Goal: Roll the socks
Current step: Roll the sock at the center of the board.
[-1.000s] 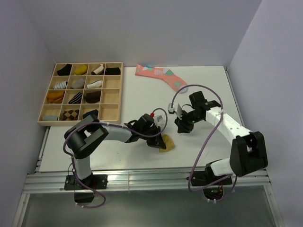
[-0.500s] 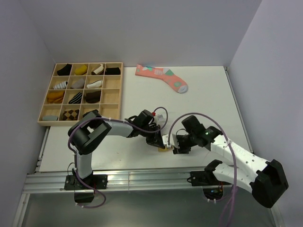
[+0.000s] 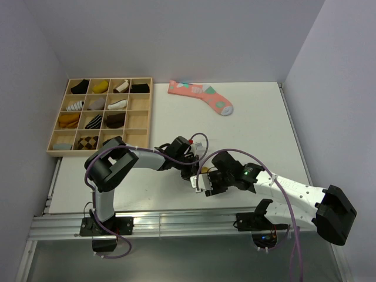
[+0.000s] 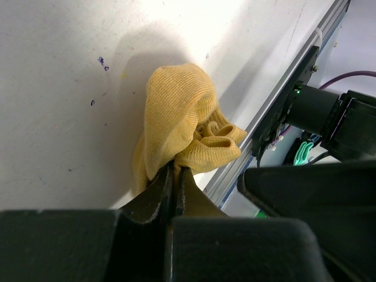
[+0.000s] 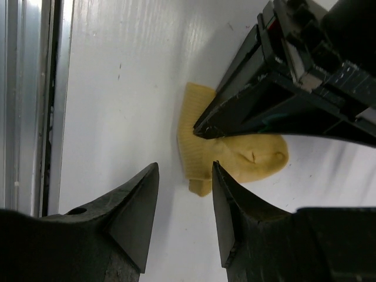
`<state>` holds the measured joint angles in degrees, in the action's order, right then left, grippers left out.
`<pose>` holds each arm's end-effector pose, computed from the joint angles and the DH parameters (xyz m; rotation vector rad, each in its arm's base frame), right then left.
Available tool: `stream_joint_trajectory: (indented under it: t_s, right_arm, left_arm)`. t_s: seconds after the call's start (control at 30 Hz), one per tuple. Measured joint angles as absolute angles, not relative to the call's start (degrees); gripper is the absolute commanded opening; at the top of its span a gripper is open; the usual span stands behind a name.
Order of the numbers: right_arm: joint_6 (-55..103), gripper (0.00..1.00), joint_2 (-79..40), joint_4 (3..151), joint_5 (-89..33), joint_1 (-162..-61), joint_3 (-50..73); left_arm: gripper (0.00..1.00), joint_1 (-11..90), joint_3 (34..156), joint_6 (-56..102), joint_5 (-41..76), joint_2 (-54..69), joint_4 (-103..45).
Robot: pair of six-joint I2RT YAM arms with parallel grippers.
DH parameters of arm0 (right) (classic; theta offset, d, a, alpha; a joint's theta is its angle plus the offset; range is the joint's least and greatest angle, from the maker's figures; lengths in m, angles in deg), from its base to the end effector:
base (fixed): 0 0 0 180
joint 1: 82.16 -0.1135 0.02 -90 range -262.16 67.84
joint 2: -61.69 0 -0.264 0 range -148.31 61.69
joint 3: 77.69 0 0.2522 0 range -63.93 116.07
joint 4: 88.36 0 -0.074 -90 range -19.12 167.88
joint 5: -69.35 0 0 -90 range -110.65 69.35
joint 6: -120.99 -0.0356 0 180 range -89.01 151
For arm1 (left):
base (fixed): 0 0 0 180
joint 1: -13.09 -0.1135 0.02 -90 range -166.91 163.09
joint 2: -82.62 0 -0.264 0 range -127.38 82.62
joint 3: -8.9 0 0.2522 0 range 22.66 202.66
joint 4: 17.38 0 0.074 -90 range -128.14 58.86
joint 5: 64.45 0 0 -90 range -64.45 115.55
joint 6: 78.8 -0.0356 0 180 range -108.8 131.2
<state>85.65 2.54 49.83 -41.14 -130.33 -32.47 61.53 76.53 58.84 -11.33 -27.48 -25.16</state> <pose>0.1173 0.1498 0.1907 -2.0390 1.4489 0.4071 0.2244 -0.2853 0.1123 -0.3561 -2.7905 1.3734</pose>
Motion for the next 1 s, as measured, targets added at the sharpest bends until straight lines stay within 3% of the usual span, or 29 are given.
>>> stream_joint_trajectory:
  t_s: [0.73,0.83,1.0]
  right_arm:
    - [84.4,0.45,-9.1,58.2,-31.9,-135.1,-32.5]
    - [84.3,0.39,-10.3,59.5,-31.1,-135.1,-32.5]
    - [83.9,0.22,-11.6,60.7,-30.6,-135.2,-32.4]
  left_arm:
    - [0.0,61.3,76.0,58.8,-12.0,-27.5,-24.5]
    - [0.01,61.2,76.0,58.9,-12.2,-27.5,-24.5]
    - [0.08,60.5,74.7,59.1,-12.4,-26.9,-23.1]
